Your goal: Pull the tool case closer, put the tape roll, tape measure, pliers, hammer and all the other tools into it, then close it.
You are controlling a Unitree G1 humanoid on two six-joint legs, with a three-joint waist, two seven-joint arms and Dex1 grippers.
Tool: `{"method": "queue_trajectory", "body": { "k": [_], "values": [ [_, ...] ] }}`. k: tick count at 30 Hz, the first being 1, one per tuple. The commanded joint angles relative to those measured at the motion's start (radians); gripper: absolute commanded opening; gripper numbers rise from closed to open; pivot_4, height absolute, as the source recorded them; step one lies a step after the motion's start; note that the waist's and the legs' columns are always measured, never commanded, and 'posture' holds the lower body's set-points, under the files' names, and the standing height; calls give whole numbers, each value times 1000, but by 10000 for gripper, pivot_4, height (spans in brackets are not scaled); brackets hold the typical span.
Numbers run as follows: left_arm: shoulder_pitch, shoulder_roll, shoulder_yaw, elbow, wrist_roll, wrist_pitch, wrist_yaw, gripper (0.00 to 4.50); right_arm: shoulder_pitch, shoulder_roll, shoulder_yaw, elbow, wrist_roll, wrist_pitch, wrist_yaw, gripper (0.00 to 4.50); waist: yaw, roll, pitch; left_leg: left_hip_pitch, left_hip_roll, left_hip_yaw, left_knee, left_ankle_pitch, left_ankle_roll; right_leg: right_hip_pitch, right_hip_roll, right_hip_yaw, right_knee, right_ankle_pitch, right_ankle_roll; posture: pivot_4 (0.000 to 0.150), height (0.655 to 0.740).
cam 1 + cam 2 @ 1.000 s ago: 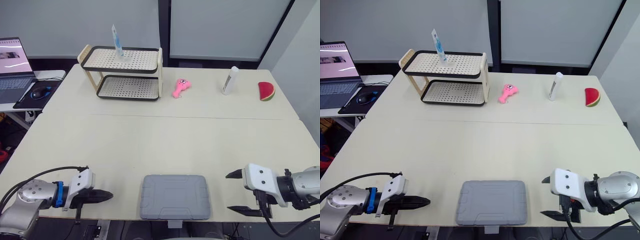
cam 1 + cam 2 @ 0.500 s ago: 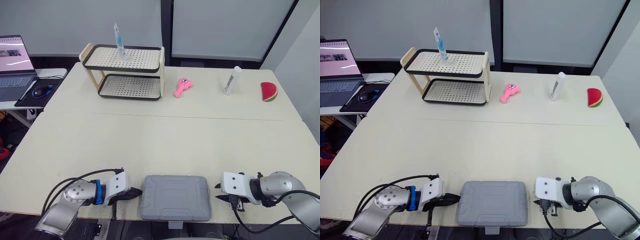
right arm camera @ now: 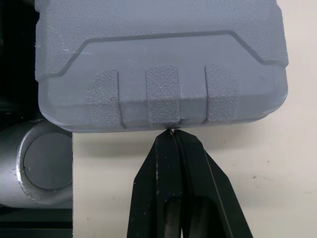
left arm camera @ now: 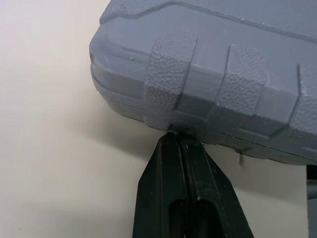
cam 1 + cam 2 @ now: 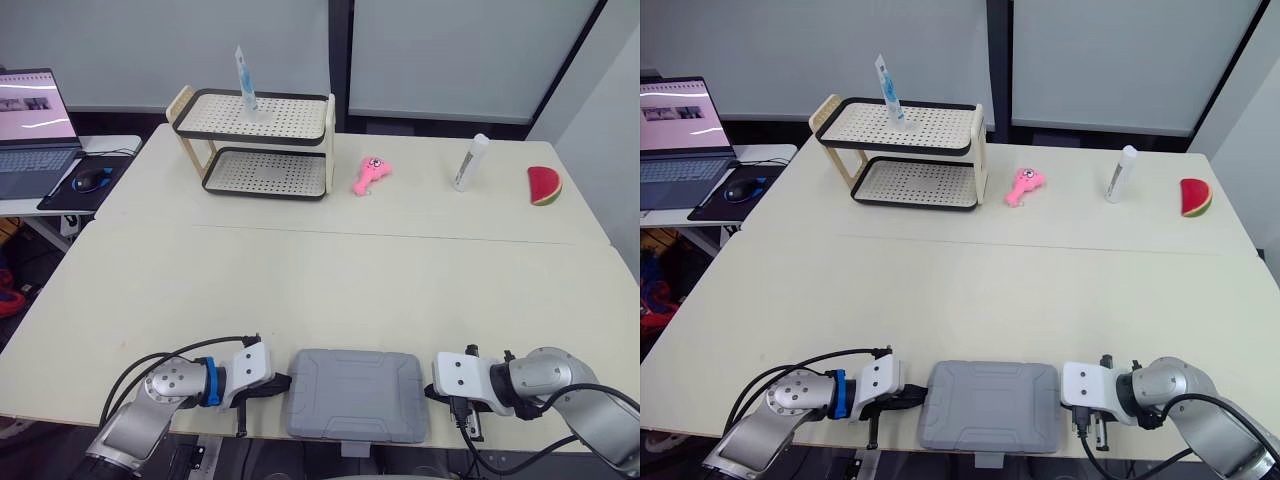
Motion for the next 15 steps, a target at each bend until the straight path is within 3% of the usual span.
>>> {"method": "queue_trajectory", "body": {
  "k": [1, 8, 15],
  "values": [
    [-16, -17, -15, -34, -9, -4, 5, 0, -8, 9, -10, -39, 17, 3, 14, 169, 0, 0, 0, 0, 0, 0, 0, 0, 0, 0, 0, 0, 0, 0, 0, 1500, 7350],
    [8, 19, 21, -31, -24, -16, -9, 0, -7, -12, -44, -26, 4, 11, 9, 169, -1, 0, 0, 0, 0, 0, 0, 0, 0, 0, 0, 0, 0, 0, 0, 1500, 7350],
    [93, 173, 213, 5, -126, -64, -90, 0, 33, -102, -282, -12, 103, -81, 73, 169, -3, 0, 1, 1, 0, 0, -1, 0, 0, 0, 0, 0, 1, 0, 0, 1500, 7350]
  ]
}}
